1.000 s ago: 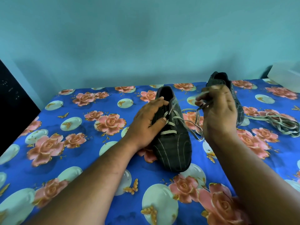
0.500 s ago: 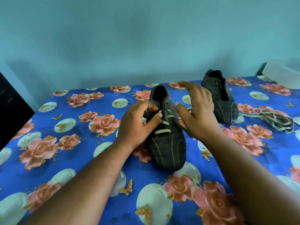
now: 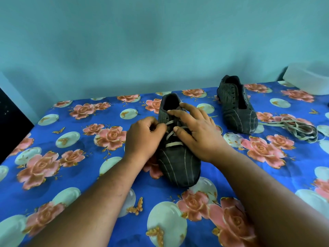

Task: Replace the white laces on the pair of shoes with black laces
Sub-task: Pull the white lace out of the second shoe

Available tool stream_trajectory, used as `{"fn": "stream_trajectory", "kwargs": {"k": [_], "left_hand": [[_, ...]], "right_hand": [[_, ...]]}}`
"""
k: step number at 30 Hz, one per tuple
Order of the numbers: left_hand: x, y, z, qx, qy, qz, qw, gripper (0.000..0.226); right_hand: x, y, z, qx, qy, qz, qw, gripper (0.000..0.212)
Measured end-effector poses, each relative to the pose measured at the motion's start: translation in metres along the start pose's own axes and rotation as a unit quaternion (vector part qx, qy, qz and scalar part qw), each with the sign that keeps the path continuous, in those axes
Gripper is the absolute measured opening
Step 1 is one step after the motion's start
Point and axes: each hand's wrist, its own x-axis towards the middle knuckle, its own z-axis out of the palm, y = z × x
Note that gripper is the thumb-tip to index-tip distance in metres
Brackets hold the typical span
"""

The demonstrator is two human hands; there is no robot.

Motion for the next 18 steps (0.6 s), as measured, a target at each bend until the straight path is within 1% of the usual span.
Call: {"fn": "stream_trajectory", "kwargs": {"k": [1,4,5,7,11,13,15,16,18], "left_hand": [[-0.001,-0.001,0.000,-0.016,-0.001,0.022,1.000,0.034],[-0.003,-0.002,0.000,-0.044,-0.016,0.138,0.989,0.024],[-0.002,-0.003,0.001,-0.043,-0.013,0.158,0.986,0.022],[0.001,-0.003,0.002,-0.034,0.001,0.166,0.986,0.020],[0.002,-0.002,0.002,0.009,0.019,0.130,0.991,0.024],[0.003,-0.004,-0.001,0.042,0.016,0.066,0.997,0.025],[0.006,-0.009,-0.005,0.051,0.007,-0.009,0.999,0.029],[0.007,-0.011,-0.007,0.051,0.010,-0.028,0.998,0.029],[0.007,-0.014,-0.010,0.055,0.027,-0.024,0.998,0.029]], "right_hand": [[0.000,0.001,0.000,0.002,0.003,0.000,1.000,0.054],[0.001,0.003,0.002,0.006,0.002,0.006,1.000,0.059],[0.001,0.003,0.002,0.009,-0.001,0.010,1.000,0.062],[0.001,0.005,0.002,0.014,-0.008,0.015,1.000,0.065],[0.002,0.007,0.001,0.019,-0.012,0.014,1.000,0.062],[0.002,0.008,0.000,0.022,-0.011,0.014,1.000,0.061],[0.002,0.009,0.000,0.024,-0.008,0.016,1.000,0.058],[0.002,0.010,0.000,0.023,-0.007,0.016,1.000,0.057],[0.002,0.010,0.000,0.028,-0.007,0.015,0.999,0.056]]}}
